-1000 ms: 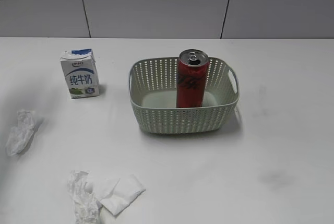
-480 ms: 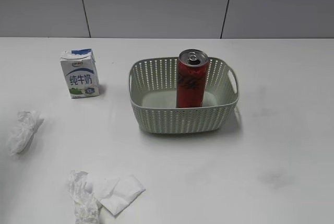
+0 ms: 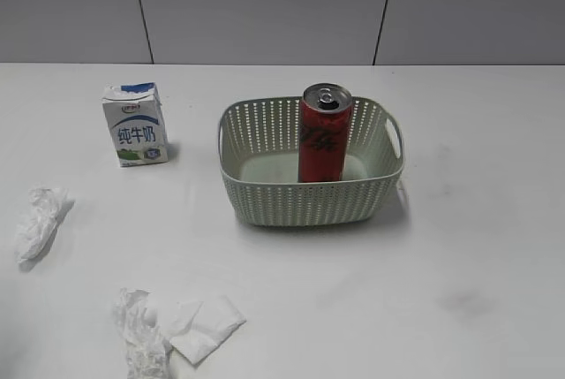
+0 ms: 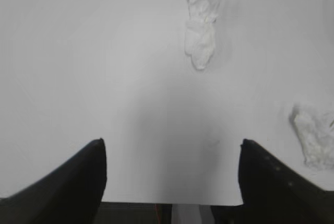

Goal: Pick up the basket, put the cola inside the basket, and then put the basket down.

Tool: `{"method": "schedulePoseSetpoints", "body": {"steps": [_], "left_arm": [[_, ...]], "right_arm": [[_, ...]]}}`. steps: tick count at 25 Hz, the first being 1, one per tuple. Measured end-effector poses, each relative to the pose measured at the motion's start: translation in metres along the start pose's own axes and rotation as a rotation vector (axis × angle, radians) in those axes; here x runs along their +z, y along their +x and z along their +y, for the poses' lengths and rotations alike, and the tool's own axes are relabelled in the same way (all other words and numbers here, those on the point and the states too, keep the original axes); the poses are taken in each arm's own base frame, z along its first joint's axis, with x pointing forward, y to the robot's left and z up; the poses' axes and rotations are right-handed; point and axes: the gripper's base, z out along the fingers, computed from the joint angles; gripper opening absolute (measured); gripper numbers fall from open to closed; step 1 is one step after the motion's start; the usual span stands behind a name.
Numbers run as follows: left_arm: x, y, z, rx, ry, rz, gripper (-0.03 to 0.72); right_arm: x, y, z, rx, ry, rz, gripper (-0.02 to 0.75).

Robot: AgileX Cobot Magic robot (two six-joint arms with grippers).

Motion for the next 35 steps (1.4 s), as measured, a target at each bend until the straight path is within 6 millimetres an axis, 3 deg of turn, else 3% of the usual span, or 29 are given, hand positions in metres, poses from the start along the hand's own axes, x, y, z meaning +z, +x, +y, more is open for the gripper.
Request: {"method": "schedulePoseSetpoints", "body": {"steps": [7, 12, 35], "left_arm": [[0.023, 0.068, 0.0, 0.0, -0.019, -0.008, 0.593], [0.034, 0.106, -0.001, 0.002, -0.021, -0.067, 0.591], [-0.016, 0.177, -0.012, 0.068, -0.058, -0.644, 0.59]], "right_arm": [[0.0, 0.0, 0.0, -0.002, 0.003, 0.0, 0.586], [0.0, 0.0, 0.0, -0.003, 0.004, 0.001, 0.586], [0.0, 0.0, 0.0, -0.003, 0.004, 0.0, 0.586]]}}
